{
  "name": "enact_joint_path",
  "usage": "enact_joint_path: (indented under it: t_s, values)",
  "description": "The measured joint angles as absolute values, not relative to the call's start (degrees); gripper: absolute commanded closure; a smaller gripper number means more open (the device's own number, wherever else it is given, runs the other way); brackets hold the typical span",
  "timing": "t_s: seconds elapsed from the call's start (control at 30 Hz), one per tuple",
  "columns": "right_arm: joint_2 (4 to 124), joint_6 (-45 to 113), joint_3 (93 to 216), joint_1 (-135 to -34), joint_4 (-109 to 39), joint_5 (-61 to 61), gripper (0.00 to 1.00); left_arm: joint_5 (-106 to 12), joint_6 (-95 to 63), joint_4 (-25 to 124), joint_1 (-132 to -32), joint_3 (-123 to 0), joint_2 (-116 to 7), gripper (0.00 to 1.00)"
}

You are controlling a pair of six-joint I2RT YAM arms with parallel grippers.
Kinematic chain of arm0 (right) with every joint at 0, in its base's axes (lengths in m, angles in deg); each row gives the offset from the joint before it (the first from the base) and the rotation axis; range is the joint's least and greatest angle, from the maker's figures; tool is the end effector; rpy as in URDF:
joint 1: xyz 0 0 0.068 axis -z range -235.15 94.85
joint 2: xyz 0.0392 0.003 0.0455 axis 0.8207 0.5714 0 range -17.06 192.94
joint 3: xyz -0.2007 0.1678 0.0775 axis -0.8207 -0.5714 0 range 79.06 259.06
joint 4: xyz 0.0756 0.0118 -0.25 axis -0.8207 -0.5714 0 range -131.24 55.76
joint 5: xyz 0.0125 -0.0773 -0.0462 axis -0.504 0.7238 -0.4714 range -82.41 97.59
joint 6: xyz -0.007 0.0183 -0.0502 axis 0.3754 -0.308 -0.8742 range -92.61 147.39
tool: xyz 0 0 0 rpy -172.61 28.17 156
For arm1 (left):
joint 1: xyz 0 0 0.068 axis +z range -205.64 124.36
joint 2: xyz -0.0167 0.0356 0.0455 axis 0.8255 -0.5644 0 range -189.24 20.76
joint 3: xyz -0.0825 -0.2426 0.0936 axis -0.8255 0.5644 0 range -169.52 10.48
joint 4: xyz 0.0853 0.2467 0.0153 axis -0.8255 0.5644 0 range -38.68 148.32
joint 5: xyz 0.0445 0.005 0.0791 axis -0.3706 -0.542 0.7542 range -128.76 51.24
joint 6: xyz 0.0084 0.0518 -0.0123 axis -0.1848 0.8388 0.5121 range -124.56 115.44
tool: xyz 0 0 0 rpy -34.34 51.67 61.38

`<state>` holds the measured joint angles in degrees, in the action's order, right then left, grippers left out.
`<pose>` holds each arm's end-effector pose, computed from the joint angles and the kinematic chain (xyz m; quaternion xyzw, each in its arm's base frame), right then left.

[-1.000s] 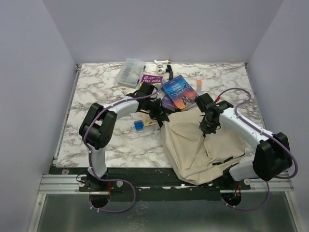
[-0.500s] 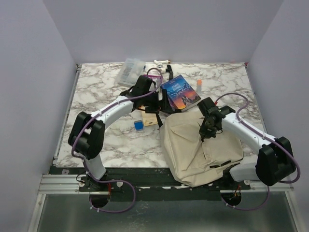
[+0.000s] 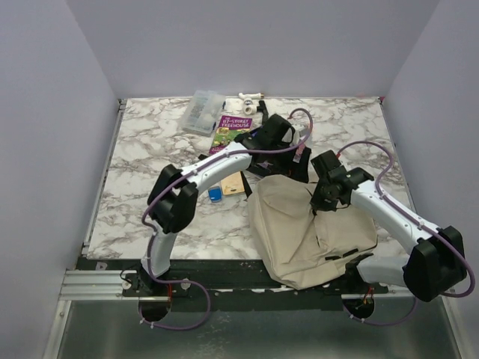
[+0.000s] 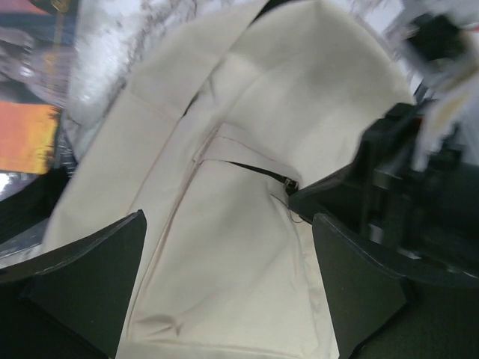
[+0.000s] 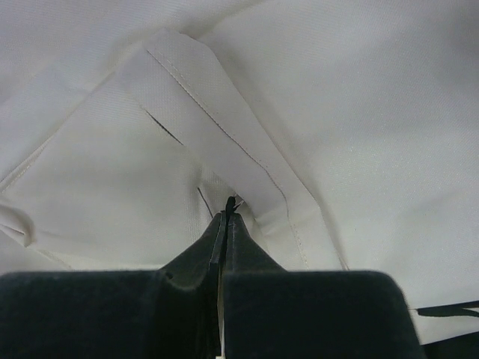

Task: Pack the student bag
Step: Unzip the student bag at the center of the board.

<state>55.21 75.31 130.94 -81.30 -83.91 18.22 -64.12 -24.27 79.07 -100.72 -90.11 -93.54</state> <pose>0.2070 0.0942 0.2334 0.2009 0.9600 0.0311 0.1926 0.3143 -0.3368 0.2840 0.2833 0.8478 -0.3838 0.2314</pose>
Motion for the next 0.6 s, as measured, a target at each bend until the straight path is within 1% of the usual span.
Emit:
enact_joint_path:
  t_s: [0.1,0.2,0.43,0.47,0.57,0.6]
  values:
    - [53.66,75.29,130.2,-81.3,-83.8,18.4,0.99,-65.39,-25.16,81.32,-101.66,-92.82,-100.31,0.01]
    - [52.43,75.27,129.87,-81.3,-83.72,18.42,0.99,-66.61,-26.17,82.9,-101.63,-94.24,-104.95,0.01]
    - [51.73,74.85,129.12,-81.3,-82.86,18.4,0.99,-70.57,-28.94,84.12,-102.29,-98.62,-109.14,0.03]
    - [51.73,74.83,128.95,-81.3,-82.6,18.38,0.99,-71.16,-29.4,83.81,-102.55,-98.77,-109.23,0.04]
    - [52.02,74.66,128.53,-81.3,-81.97,18.31,0.99,-72.12,-30.65,83.12,-103.34,-98.77,-109.23,0.13]
    - [52.04,74.63,128.49,-81.3,-81.88,18.29,0.99,-72.16,-30.95,82.81,-103.49,-98.77,-109.32,0.18]
